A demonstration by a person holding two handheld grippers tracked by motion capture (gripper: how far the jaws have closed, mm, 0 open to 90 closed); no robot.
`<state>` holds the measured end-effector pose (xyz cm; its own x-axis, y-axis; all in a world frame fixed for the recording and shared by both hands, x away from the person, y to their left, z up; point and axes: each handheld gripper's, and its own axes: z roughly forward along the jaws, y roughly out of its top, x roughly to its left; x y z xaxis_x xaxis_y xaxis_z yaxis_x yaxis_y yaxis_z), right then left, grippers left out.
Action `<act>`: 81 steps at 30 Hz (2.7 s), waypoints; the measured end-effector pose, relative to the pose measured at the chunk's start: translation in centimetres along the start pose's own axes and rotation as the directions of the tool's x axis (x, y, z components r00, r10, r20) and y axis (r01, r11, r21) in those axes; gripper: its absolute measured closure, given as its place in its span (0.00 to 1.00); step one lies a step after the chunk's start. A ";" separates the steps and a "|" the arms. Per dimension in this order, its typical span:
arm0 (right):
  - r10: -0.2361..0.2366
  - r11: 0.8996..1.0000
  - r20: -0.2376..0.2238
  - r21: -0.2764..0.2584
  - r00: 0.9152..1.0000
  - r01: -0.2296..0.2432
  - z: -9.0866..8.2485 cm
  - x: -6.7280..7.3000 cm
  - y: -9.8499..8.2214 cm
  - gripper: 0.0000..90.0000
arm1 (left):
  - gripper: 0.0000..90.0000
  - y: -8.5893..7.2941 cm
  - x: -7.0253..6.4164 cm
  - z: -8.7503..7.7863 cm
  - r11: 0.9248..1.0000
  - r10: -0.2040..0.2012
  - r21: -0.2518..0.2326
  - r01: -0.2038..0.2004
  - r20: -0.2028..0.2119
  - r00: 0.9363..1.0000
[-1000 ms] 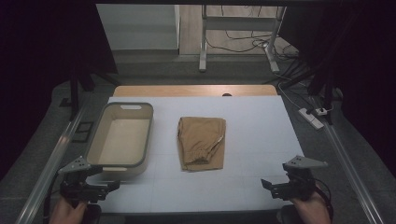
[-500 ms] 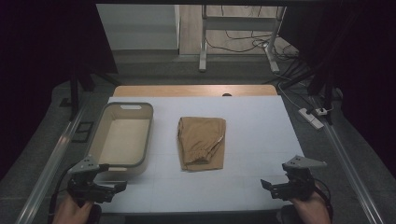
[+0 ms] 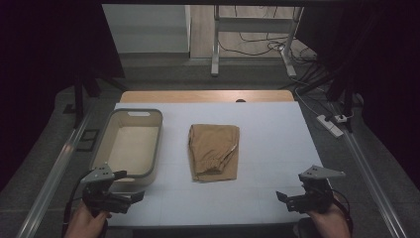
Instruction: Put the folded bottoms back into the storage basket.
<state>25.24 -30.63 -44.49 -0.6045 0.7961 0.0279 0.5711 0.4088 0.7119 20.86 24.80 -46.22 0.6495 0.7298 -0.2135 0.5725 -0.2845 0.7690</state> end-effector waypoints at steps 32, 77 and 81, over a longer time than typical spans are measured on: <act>-0.005 1.000 -0.001 0.005 1.000 0.005 0.1 0.0 0.0 0.00 | 0.00 3.7 -1.7 5.6 0.998 0.050 0.035 -0.050 -0.004 0.999; -0.046 0.999 -0.015 0.017 0.999 0.046 0.2 0.3 0.0 0.00 | 0.01 8.1 -3.0 17.2 0.984 0.113 0.141 -0.111 -0.008 0.994; -0.051 0.999 -0.020 0.018 0.999 0.051 0.2 0.4 0.0 0.00 | 0.00 8.5 -2.6 18.4 0.985 0.098 0.141 -0.095 -0.014 0.995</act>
<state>25.12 -30.25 -44.57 -0.6438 0.7651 0.0060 0.5494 0.4569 0.6996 33.26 9.05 -50.28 0.6950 0.7073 -0.1288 0.5733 -0.4371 0.6930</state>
